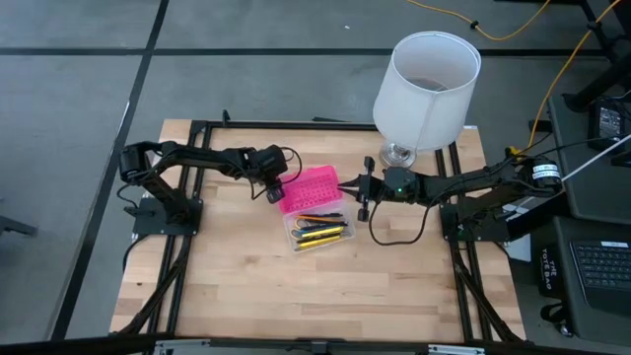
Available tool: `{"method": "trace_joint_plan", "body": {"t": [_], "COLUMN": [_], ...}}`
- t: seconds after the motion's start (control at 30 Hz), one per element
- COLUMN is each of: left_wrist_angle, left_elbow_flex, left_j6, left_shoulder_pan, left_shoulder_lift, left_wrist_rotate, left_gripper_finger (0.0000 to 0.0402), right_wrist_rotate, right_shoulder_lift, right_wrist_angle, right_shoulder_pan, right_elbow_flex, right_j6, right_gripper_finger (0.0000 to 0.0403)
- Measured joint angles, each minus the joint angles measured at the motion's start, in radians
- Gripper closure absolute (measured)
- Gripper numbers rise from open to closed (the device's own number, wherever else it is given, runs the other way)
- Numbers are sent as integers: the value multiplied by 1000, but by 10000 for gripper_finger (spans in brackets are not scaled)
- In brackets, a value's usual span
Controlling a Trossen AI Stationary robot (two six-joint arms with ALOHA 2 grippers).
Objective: Pick & place school supplies into a supply box
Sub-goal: Close the pink supply box
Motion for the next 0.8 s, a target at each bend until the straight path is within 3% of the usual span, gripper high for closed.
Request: {"method": "trace_joint_plan", "body": {"t": [0.2, 0.37, 0.57, 0.8], "left_wrist_angle": [12, 70, 75, 75], "left_elbow_flex": [0, 0, 0, 0], "left_j6": [119, 180, 189, 189], "left_shoulder_pan": [0, -1, -1, -1], "left_shoulder_lift": [0, 0, 0, 0], "left_wrist_rotate": [-61, -65, -20, -27], "left_gripper_finger": [265, 295, 330, 338], "right_wrist_rotate": [0, 0, 0, 0], "right_shoulder_lift": [0, 0, 0, 0], "right_wrist_angle": [0, -1, -2, -3], "right_shoulder_pan": [0, 0, 0, 0], "right_elbow_flex": [0, 0, 0, 0], "right_j6": [0, 0, -2, -1], "right_gripper_finger": [360, 360, 360, 360]}}
